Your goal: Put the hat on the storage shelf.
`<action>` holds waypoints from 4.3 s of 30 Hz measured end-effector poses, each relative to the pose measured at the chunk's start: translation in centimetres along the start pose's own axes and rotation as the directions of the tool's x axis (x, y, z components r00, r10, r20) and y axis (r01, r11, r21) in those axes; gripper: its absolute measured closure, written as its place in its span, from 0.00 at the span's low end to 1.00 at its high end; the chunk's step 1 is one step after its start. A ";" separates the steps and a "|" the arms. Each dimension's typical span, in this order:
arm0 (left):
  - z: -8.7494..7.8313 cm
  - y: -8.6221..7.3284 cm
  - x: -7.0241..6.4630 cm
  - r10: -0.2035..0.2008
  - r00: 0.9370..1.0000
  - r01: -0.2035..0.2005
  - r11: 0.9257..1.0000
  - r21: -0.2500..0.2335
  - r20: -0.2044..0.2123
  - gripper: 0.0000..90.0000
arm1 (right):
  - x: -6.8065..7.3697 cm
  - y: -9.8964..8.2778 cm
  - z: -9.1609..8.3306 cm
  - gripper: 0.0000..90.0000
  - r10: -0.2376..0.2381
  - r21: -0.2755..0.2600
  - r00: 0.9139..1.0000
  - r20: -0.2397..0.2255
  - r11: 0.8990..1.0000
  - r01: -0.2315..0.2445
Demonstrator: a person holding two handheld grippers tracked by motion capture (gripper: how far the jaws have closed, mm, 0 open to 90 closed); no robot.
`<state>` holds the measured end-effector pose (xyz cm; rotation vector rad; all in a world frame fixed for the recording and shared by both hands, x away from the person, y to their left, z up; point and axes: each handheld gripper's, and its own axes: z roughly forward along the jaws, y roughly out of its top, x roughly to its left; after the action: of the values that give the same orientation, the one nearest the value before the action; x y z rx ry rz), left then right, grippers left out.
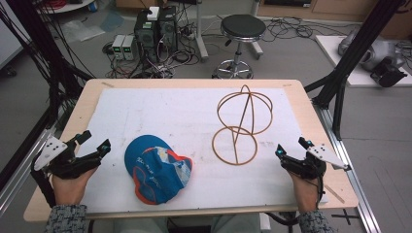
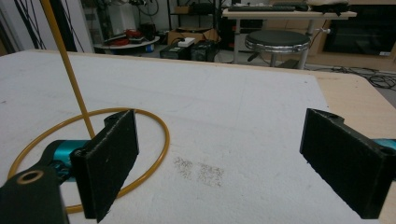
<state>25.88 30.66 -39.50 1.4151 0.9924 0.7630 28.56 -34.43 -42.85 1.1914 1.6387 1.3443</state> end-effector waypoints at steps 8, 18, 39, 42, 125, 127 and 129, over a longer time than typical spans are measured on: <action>-0.1 0.0 0.0 0.003 1.000 -0.003 1.000 -0.004 0.001 0.23 | 0.1 0.0 0.2 0.12 -0.006 0.004 1.000 -0.006 1.000 0.006; -0.2 0.0 0.0 0.001 1.000 -0.001 1.000 -0.008 0.006 0.23 | 0.2 0.0 0.2 0.12 -0.003 0.005 1.000 -0.009 1.000 0.003; 1.5 0.9 -4.0 0.064 0.974 -0.061 0.998 -0.020 0.217 0.27 | 0.1 0.0 0.1 0.12 -0.002 0.007 1.000 -0.009 1.000 0.002; 1.9 0.9 -4.8 0.072 0.963 -0.071 0.997 -0.016 0.258 0.27 | 0.1 0.0 0.0 0.12 -0.004 0.007 1.000 -0.011 1.000 0.004; 5.5 2.0 -10.3 0.122 0.798 -0.148 0.989 -0.005 0.591 0.98 | -0.2 0.0 -0.1 0.12 0.012 0.004 1.000 -0.022 1.000 -0.012; 5.5 2.8 -10.0 0.122 0.806 -0.134 0.991 -0.023 0.579 0.98 | -0.2 0.0 -0.1 0.12 0.012 0.002 1.000 -0.023 1.000 -0.012; 5.5 3.6 -9.7 0.126 0.814 -0.127 0.991 -0.038 0.568 0.98 | -0.2 0.0 -0.1 0.12 0.012 0.002 1.000 -0.022 1.000 -0.012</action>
<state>27.21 19.76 -35.48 1.5914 0.4308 0.3828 28.55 -34.67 -42.80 1.1934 1.6516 1.3681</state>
